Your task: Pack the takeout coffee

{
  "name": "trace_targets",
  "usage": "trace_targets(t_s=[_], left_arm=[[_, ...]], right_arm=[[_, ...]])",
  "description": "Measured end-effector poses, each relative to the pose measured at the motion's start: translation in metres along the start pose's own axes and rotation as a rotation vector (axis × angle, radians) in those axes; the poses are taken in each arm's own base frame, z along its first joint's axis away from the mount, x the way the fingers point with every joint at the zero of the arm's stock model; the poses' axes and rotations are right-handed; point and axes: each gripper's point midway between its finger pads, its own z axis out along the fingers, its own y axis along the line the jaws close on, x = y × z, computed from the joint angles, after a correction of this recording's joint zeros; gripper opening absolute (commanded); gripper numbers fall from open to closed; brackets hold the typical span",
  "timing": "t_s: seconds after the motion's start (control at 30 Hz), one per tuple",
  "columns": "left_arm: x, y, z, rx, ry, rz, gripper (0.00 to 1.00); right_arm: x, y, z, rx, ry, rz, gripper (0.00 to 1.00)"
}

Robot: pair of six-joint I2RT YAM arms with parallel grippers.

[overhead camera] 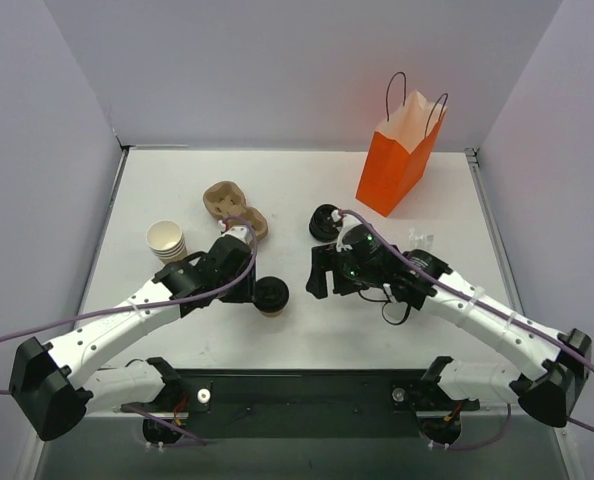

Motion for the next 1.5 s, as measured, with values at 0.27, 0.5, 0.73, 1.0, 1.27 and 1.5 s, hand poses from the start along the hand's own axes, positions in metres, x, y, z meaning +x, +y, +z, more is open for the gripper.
trace_targets(t_s=[0.27,0.5,0.73,1.0,1.27,1.5], left_arm=[[0.003,0.003,0.010,0.068,-0.004,-0.040,0.47],[-0.007,0.003,0.012,0.090,-0.037,-0.048,0.46],[-0.007,0.004,0.012,0.101,-0.036,-0.048,0.45],[-0.006,0.004,0.012,0.102,-0.035,-0.047,0.45],[-0.006,0.004,0.012,0.105,-0.035,-0.049,0.44],[-0.003,0.006,0.015,0.099,-0.032,-0.053,0.44]], right_arm=[[0.012,0.013,0.054,-0.028,0.124,0.009,0.57],[0.012,0.024,0.086,-0.057,0.173,0.012,0.52],[0.011,0.026,0.091,-0.067,0.171,0.011,0.50],[0.010,0.029,0.090,-0.081,0.167,0.009,0.49],[0.010,0.049,0.088,-0.129,0.138,0.006,0.49],[0.035,0.057,0.094,-0.133,0.135,0.034,0.48]])
